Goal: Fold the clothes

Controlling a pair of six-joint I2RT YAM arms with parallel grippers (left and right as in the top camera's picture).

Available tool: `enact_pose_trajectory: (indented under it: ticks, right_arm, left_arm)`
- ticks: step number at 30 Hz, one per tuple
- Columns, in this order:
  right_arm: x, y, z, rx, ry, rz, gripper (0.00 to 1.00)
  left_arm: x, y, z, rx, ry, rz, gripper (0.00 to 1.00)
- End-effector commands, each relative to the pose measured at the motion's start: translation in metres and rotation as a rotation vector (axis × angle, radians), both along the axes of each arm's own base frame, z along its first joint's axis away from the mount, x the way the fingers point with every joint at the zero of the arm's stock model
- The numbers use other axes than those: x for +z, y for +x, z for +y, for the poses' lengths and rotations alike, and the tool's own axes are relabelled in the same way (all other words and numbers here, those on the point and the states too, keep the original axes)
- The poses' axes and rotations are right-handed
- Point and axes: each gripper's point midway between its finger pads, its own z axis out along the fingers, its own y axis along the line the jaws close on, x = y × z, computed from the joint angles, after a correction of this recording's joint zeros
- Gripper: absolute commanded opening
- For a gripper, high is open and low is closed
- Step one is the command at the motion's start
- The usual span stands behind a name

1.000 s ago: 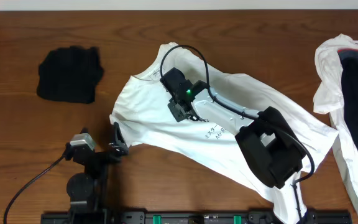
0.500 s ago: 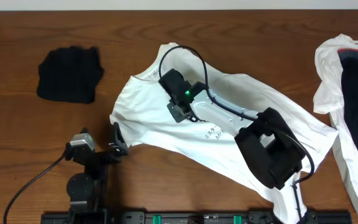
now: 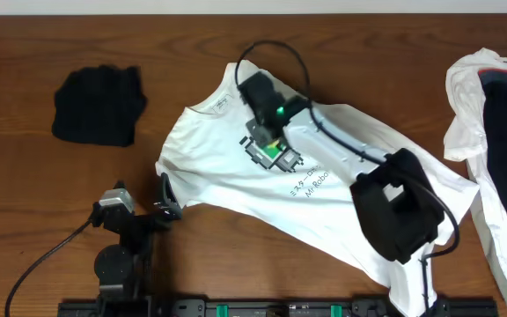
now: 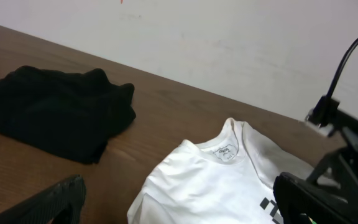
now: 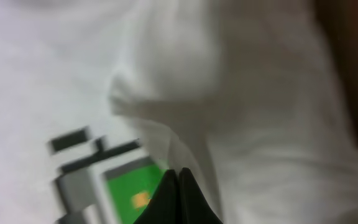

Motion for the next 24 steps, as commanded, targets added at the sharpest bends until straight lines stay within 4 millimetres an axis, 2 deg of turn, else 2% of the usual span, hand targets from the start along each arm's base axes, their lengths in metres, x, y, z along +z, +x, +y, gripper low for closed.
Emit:
enact_pose_trajectory:
  ticks: [1,9,13,17,21,24]
  right_arm:
    - [0.043,0.038,-0.016,-0.014,0.022,-0.124,0.01]
    - [0.081,0.106,-0.066,-0.068,0.057,-0.320,0.01]
    - [0.103,0.138,-0.081,-0.068,0.096,-0.449,0.01]
    - [0.115,0.166,-0.098,-0.105,0.136,-0.558,0.01]
    - [0.101,0.190,-0.103,-0.091,0.177,-0.625,0.01]
    - [0.076,0.208,-0.107,-0.077,0.172,-0.675,0.01]
  left_arm:
    - [-0.015,-0.001,-0.003,-0.020,0.005,0.044,0.98]
    - [-0.015,-0.001,-0.003,-0.020,0.005,0.044,0.98]
    - [-0.015,-0.001,-0.003,-0.020,0.005,0.044,0.98]
    - [-0.015,-0.001,-0.003,-0.020,0.005,0.044,0.98]
    - [-0.015,-0.001,-0.003,-0.020,0.005,0.044,0.98]
    - [-0.015,-0.001,-0.003,-0.019,0.005,0.044,0.98]
